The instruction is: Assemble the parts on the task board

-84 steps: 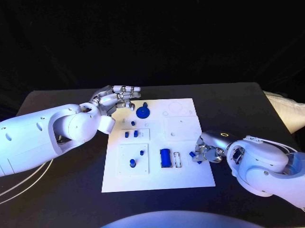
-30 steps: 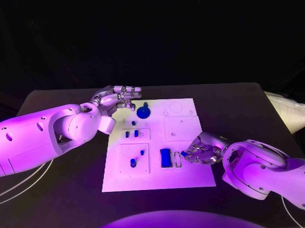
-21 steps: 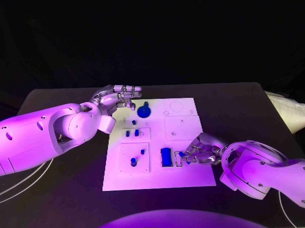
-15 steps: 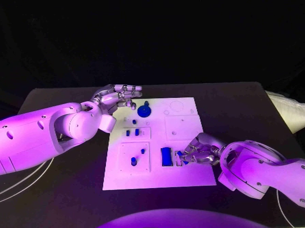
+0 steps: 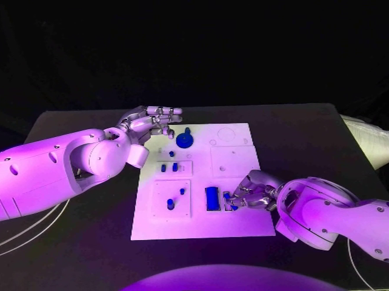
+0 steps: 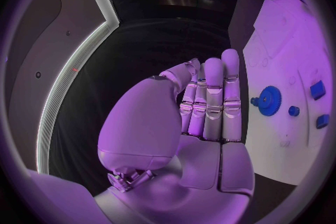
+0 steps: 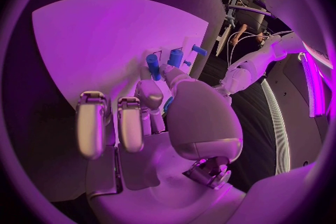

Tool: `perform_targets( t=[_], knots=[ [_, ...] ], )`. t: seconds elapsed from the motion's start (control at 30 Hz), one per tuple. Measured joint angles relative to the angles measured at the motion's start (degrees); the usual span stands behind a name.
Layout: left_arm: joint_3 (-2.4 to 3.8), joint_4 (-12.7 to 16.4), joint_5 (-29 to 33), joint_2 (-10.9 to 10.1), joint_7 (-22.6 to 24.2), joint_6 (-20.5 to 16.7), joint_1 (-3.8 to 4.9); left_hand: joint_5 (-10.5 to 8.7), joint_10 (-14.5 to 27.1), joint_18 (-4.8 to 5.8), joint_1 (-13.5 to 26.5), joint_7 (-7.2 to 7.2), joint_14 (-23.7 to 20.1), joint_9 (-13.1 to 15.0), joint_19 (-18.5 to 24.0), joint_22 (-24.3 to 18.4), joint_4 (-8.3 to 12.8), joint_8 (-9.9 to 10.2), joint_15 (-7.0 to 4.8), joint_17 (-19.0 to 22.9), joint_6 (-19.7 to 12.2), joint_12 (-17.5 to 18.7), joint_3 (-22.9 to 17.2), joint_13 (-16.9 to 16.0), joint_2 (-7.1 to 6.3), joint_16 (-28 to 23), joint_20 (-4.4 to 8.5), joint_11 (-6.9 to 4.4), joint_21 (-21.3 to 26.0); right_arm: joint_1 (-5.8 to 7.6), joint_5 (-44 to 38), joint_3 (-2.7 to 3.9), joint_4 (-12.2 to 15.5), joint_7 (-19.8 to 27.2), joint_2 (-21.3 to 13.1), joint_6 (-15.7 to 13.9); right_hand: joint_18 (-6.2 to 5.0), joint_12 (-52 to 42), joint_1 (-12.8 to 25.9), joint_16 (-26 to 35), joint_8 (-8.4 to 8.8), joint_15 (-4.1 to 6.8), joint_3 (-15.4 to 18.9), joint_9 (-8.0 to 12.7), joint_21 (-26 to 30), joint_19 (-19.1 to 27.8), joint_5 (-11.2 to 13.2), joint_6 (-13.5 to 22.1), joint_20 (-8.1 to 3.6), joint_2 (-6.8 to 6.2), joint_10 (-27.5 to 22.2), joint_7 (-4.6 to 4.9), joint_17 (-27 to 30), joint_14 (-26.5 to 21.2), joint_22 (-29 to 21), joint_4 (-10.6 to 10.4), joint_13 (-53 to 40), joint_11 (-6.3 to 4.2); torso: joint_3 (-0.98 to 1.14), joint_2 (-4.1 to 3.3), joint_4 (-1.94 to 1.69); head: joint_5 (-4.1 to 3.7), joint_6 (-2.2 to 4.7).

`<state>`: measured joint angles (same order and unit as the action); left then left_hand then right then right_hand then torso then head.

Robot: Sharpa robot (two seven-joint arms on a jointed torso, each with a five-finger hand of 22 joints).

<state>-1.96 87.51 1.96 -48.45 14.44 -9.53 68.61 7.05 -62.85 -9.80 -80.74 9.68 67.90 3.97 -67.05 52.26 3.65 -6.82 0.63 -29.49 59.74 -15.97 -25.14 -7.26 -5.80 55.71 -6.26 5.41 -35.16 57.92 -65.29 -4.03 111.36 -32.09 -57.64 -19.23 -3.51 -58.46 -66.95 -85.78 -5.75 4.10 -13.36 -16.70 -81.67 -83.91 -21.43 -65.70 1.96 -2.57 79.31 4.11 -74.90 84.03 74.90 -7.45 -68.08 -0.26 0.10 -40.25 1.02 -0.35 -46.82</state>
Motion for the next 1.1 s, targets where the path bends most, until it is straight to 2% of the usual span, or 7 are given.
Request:
perform_targets(
  t=[0.23, 0.3, 0.6, 0.67, 0.73, 0.9, 1.1],
  knots=[
    [0.00, 0.0, -0.1, 0.0, -0.1, 0.1, 0.00, 0.00, 0.0, 0.00, 0.0, 0.00, 0.0, 0.0, 0.0, 0.0, 0.0, 0.0, 0.00, 0.0, 0.0, 0.0, 0.0, 0.0, 0.00, 0.0, 0.00, 0.00, 0.0, 0.07, -0.5, 0.06, -0.3, -0.5, 0.4, 0.6, 0.00, -0.7, 0.7, 0.0, -0.44, 0.00, 0.3, -0.2, -0.2, 0.0, 0.0, -0.5, 0.00, 0.20, 0.3, -0.13, 0.0, 0.0, 0.0, -0.6, -0.6, -0.29, 0.00, 0.01, -0.01, -0.06, -0.23],
    [0.00, 0.0, -0.1, 0.0, -0.2, 0.1, 0.00, 0.00, 0.0, 0.00, 0.0, 0.00, 0.0, 0.0, 0.0, 0.0, 0.0, 0.0, 0.00, 0.0, 0.0, 0.0, 0.0, 0.0, 0.00, 0.0, 0.00, 0.00, 0.0, 0.07, -0.8, 0.07, -0.4, -0.5, 0.4, 0.7, 0.00, -1.1, 1.1, -0.1, -0.44, 0.00, 0.5, -0.3, -0.2, 0.0, 0.0, -0.5, 0.00, -0.16, 0.3, -0.14, 0.0, 0.0, 0.0, -0.8, -0.9, -0.29, 0.00, 0.00, -0.01, -0.05, -0.23],
    [0.00, 0.0, -0.2, 0.0, -0.3, 0.3, 0.00, 0.00, 0.1, 0.00, 0.0, 0.00, 0.0, 0.0, 0.0, 0.0, 0.0, 0.0, 0.00, 0.0, 0.0, 0.0, 0.0, 0.0, 0.00, 0.0, 0.00, 0.12, 0.0, 0.03, -1.6, 0.00, -0.5, -0.7, 0.6, 0.8, 0.00, -3.5, 3.4, -0.8, -1.17, 0.03, 1.9, -0.8, -1.1, -0.1, 0.0, -1.4, -0.13, 0.69, 1.5, -0.60, 0.0, 0.0, 0.0, -2.5, -2.7, -0.67, -0.01, 0.02, -0.02, 0.00, -0.23],
    [0.00, 0.1, -0.2, 0.0, -0.4, 0.4, 0.00, 0.00, 0.2, 0.00, 0.0, 0.00, 0.0, 0.0, 0.0, 0.0, 0.0, 0.0, 0.00, 0.0, 0.0, 0.0, 0.0, 0.0, 0.00, 0.0, 0.00, 0.19, 0.0, 0.00, -1.7, -0.03, -0.5, -0.7, 0.6, 0.9, 0.00, -5.0, 4.2, -0.8, -1.31, 0.35, 2.1, -1.0, -1.3, -0.2, 0.0, -1.8, -0.21, 0.84, 2.1, -0.71, 0.0, -0.1, 0.0, -3.1, -3.7, -0.71, -0.01, 0.02, -0.03, 0.01, -0.24],
    [0.00, 0.1, -0.2, 0.0, -0.4, 0.4, 0.00, 0.00, 0.2, 0.00, 0.0, 0.00, 0.0, 0.0, 0.0, 0.0, 0.0, 0.0, 0.00, 0.0, 0.0, 0.0, 0.0, 0.0, 0.00, 0.0, 0.00, 0.19, 0.0, -0.02, -1.8, -0.04, -0.4, -0.7, 0.6, 0.9, 0.00, -5.6, 5.0, -0.8, -1.66, 0.43, 2.7, -1.1, -1.3, -0.2, 0.0, -1.9, -0.21, 0.79, 2.1, -0.65, 0.0, 0.0, 0.0, -3.6, -4.2, -0.71, -0.01, 0.02, -0.03, 0.01, -0.25],
    [0.00, 0.1, -0.3, -0.1, -0.5, 0.5, 0.00, 0.00, 0.2, 0.00, 0.0, 0.00, 0.0, 0.0, 0.0, 0.0, 0.0, 0.0, 0.01, 0.0, 0.0, 0.0, 0.0, 0.0, 0.00, 0.0, 0.00, 0.19, 0.0, -0.02, -2.0, -0.05, -0.4, -0.5, 0.6, 1.1, 0.01, -5.8, 6.5, -0.8, -1.76, 0.43, 4.5, -1.4, -1.3, 0.0, -2.4, -2.1, -0.42, 0.16, 2.4, -0.86, 0.0, 0.0, 0.0, -5.1, -4.8, -0.92, -0.01, 0.03, -0.04, 0.02, -0.27],
    [-0.01, 0.1, -0.4, -0.1, -0.5, 0.6, 0.00, 0.00, 0.2, 0.00, 0.0, 0.00, 0.0, 0.0, 0.0, 0.0, 0.0, 0.0, 0.01, 0.0, 0.0, 0.0, 0.0, 0.0, 0.00, 0.0, 0.00, 0.19, 0.0, -0.03, -2.4, -0.06, -0.1, -0.4, 0.6, 1.4, 0.01, -5.8, 6.8, -1.0, -1.99, 0.43, 6.0, -1.6, -1.3, 0.0, -2.4, -2.1, -0.42, -0.15, 2.4, -0.86, 0.0, 0.0, 0.0, -5.6, -5.0, -0.92, -0.02, 0.04, -0.04, 0.02, -0.34]
  ],
)
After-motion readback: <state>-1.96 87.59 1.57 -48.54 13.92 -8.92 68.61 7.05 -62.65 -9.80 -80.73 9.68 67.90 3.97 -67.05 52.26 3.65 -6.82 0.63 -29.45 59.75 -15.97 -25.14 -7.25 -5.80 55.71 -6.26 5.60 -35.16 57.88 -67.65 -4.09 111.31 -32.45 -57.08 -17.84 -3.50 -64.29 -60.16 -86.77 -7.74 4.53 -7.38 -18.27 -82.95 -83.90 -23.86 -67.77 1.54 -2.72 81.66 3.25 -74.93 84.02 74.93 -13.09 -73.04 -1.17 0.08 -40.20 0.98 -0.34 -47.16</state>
